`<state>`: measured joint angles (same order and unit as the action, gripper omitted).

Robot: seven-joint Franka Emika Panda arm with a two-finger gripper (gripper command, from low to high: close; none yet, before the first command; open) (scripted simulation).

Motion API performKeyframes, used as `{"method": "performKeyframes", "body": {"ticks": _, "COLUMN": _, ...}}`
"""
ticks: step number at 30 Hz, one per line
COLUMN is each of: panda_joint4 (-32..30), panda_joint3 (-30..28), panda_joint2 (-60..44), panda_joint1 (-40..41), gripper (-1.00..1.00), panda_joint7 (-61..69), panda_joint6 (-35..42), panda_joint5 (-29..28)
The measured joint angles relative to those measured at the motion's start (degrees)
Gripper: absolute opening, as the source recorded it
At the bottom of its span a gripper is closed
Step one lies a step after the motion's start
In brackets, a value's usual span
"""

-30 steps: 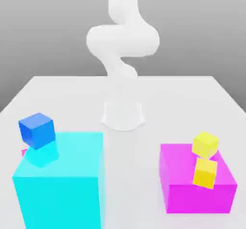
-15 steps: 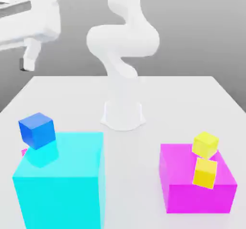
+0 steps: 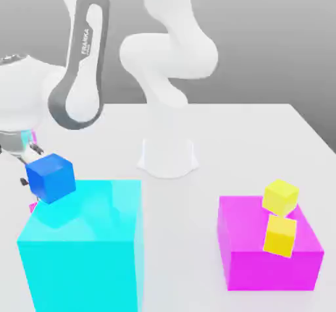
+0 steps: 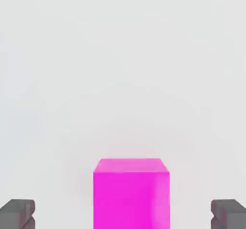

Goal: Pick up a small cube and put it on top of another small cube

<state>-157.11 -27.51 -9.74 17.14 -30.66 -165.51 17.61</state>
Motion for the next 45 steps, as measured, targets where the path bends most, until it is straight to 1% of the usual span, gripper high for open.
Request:
{"method": "performKeyframes", "body": {"ticks": 3, "panda_joint4": 1.4, "panda_joint3": 10.4, "panda_joint2": -5.9, "panda_joint1": 8.7, "gripper": 0.0, "panda_joint7": 5.7, "panda_joint6": -4.4, "panda_joint5": 7.4}}
{"method": "performKeyframes", "body": {"ticks": 4, "panda_joint4": 2.0, "panda_joint3": 13.5, "panda_joint2": -7.8, "panda_joint1": 11.3, "gripper": -1.0, "panda_joint7": 7.6, "panda_joint6": -5.8, "panda_joint5": 9.8}}
{"method": "performKeyframes", "body": {"ticks": 9, "panda_joint4": 2.0, "panda_joint3": 13.5, "panda_joint2": -7.8, "panda_joint1": 11.3, "gripper": -1.0, "panda_joint7": 7.4, "panda_joint6": -5.7, "panda_joint5": 9.6}}
{"method": "performKeyframes", "body": {"ticks": 10, "panda_joint4": 2.2, "panda_joint3": 15.2, "panda_joint2": -8.7, "panda_joint1": 12.8, "gripper": -1.0, "panda_joint7": 8.2, "panda_joint6": -6.5, "panda_joint5": 10.6}}
{"method": "performKeyframes", "body": {"ticks": 11, "panda_joint4": 2.1, "panda_joint3": 14.5, "panda_joint2": -8.2, "panda_joint1": 12.2, "gripper": -1.0, "panda_joint7": 7.8, "panda_joint6": -6.1, "panda_joint5": 10.1}}
{"method": "performKeyframes", "body": {"ticks": 12, "panda_joint4": 1.7, "panda_joint3": 12.7, "panda_joint2": -7.0, "panda_joint1": 10.8, "gripper": -1.0, "panda_joint7": 6.5, "panda_joint6": -5.2, "panda_joint5": 8.3}}
{"method": "performKeyframes", "body": {"ticks": 14, "panda_joint4": 0.7, "panda_joint3": 7.9, "panda_joint2": -3.4, "panda_joint1": 7.2, "gripper": -1.0, "panda_joint7": 2.5, "panda_joint6": -2.7, "panda_joint5": 3.1}}
{"method": "performKeyframes", "body": {"ticks": 17, "panda_joint4": -1.0, "panda_joint3": 2.0, "panda_joint2": 3.0, "panda_joint1": 3.6, "gripper": -1.0, "panda_joint7": -5.2, "panda_joint6": 1.5, "panda_joint5": -7.2}}
{"method": "performKeyframes", "body": {"ticks": 21, "panda_joint4": 1.6, "panda_joint3": 2.0, "panda_joint2": 4.8, "panda_joint1": 0.8, "gripper": -1.0, "panda_joint7": -8.4, "panda_joint6": 8.4, "panda_joint5": -18.3}}
{"method": "performKeyframes", "body": {"ticks": 42, "panda_joint4": 25.5, "panda_joint3": 1.0, "panda_joint2": 1.9, "panda_joint1": -10.8, "gripper": -1.0, "panda_joint7": -15.1, "panda_joint6": 45.4, "panda_joint5": -70.8}}
{"method": "performKeyframes", "body": {"ticks": 45, "panda_joint4": 27.6, "panda_joint3": 1.9, "panda_joint2": 3.0, "panda_joint1": -13.6, "gripper": -1.0, "panda_joint7": -16.5, "panda_joint6": 50.3, "panda_joint5": -78.6}}
